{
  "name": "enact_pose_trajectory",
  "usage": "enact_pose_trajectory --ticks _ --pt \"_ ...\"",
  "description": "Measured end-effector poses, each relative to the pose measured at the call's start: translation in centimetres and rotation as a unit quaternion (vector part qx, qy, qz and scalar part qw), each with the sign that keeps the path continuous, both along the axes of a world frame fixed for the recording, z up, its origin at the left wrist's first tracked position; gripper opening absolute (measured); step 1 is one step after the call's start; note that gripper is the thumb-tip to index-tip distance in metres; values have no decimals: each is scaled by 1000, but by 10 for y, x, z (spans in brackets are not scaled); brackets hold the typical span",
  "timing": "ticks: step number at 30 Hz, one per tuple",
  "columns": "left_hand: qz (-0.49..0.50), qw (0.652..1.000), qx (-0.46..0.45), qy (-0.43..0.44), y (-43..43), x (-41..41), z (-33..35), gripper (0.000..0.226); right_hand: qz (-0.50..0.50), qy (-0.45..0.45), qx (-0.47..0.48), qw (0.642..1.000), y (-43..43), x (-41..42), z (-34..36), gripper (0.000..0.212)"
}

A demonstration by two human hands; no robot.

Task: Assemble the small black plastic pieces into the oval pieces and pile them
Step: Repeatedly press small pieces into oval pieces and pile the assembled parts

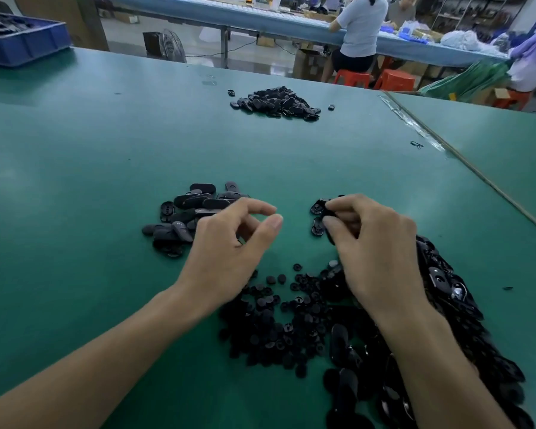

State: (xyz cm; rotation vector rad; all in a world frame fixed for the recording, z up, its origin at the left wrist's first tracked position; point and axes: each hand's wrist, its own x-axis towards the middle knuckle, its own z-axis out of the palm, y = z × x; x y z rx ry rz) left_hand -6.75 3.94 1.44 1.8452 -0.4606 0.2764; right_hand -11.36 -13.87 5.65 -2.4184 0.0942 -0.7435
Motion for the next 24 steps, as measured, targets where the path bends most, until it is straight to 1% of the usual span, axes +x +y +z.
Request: enact_pose_trajectory --ticks 2,5,7,9,11,14,16,17,20,22,24 --pt "-19 1000 3 21 -2 -4 -7 34 32 -39 -3 999 13 -7 -4 11" --pt "-56 996 -43 54 -4 -9 -13 37 67 -32 4 997 26 -15 -17 9" --pt "-65 995 -61 44 -5 -11 -14 31 89 -9 19 996 32 -19 -25 15" --pt "-62 996 -62 23 -4 -12 -14 27 108 -5 33 994 36 -21 -30 20" --pt "-57 997 -56 14 -3 -12 -14 27 110 -20 41 993 38 -22 -33 24" --pt "-39 998 -55 21 -3 -11 -13 30 104 -23 45 993 41 -23 -34 41" --pt "-33 998 -51 22 -3 -11 -13 30 107 -24 44 993 42 -24 -35 47" --pt "-31 998 -44 18 -3 -11 -13 26 111 -27 44 992 41 -24 -36 47" --pt "-31 999 -35 -9 -3 -11 -13 4 115 -17 57 992 37 -25 -39 41" --pt "-27 998 -38 -32 -3 -11 -12 14 91 5 73 993 33 -26 -41 35" --pt "-24 998 -39 -44 -3 -11 -11 19 71 17 102 992 28 -27 -41 28"
